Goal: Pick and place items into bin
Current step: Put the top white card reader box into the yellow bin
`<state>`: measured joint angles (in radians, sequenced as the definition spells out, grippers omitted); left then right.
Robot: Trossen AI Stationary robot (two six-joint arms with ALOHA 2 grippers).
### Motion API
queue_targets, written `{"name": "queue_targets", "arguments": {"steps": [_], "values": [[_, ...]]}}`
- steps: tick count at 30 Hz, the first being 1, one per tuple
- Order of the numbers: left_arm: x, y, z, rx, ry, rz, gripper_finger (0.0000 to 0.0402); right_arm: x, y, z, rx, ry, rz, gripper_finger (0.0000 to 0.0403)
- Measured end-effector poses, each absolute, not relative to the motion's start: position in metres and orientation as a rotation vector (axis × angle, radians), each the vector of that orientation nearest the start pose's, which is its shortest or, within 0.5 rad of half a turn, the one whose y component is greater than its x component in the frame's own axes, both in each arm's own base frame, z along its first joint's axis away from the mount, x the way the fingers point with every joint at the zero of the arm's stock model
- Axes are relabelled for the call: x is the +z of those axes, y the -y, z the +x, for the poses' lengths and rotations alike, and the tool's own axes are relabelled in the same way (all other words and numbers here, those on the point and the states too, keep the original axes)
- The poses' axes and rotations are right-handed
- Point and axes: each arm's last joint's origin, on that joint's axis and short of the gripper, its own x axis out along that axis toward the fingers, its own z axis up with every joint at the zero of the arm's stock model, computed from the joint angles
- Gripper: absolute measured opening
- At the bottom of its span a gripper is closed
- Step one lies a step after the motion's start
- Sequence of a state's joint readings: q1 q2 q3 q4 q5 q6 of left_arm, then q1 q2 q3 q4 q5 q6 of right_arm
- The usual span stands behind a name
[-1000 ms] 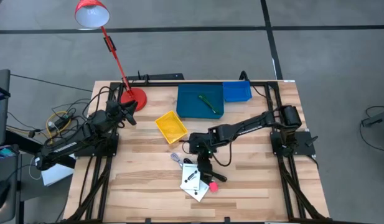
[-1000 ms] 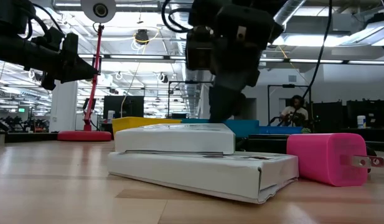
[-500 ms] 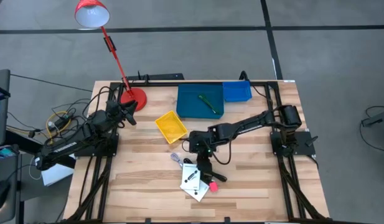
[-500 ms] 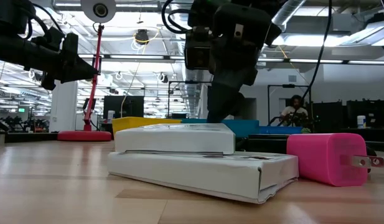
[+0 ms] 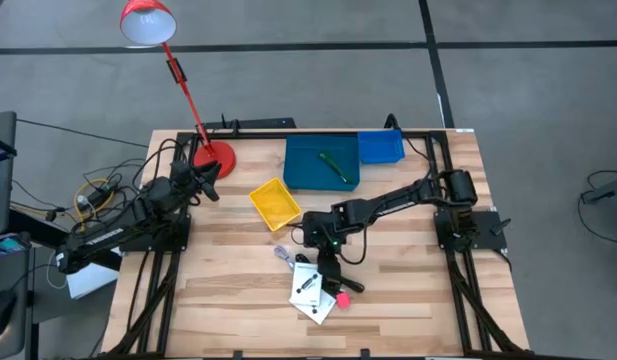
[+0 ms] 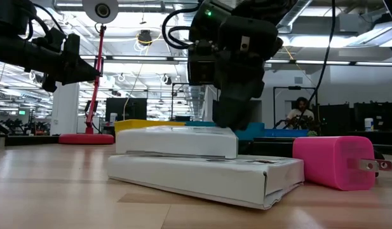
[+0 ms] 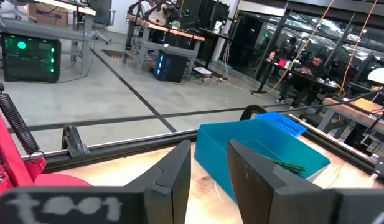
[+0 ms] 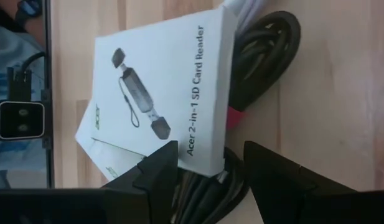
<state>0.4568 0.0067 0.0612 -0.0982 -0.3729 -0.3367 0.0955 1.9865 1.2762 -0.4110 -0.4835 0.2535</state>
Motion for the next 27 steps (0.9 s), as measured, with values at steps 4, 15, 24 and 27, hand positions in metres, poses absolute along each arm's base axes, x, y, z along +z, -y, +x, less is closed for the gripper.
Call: {"name": "queue_targets", "arguments": {"steps": [4,15,24,27], "values": [[0.1744,-0.0500,0.0779,0.829,0.095,-0.319,0.0094,0.1467,-0.0508,0.3890,0.375,-1.179,0.439,0.0177],[0.1744,-0.0500,0.0779,0.829,0.095,-0.319,0.0094,0.1401,-0.0515,0.3920,0.374,-1.178,0.447,0.0160],[0.1744,-0.0500,0.0779,0.829,0.096,-0.319,0.0094,0.1376,-0.0494,0.3928,0.398,-1.180,0.471,0.0121],[0.1744,-0.0500,0.0779,0.829,0.095,-0.319,0.0094,0.1376,-0.0494,0.3927,0.398,-1.180,0.472,0.0104]]}}
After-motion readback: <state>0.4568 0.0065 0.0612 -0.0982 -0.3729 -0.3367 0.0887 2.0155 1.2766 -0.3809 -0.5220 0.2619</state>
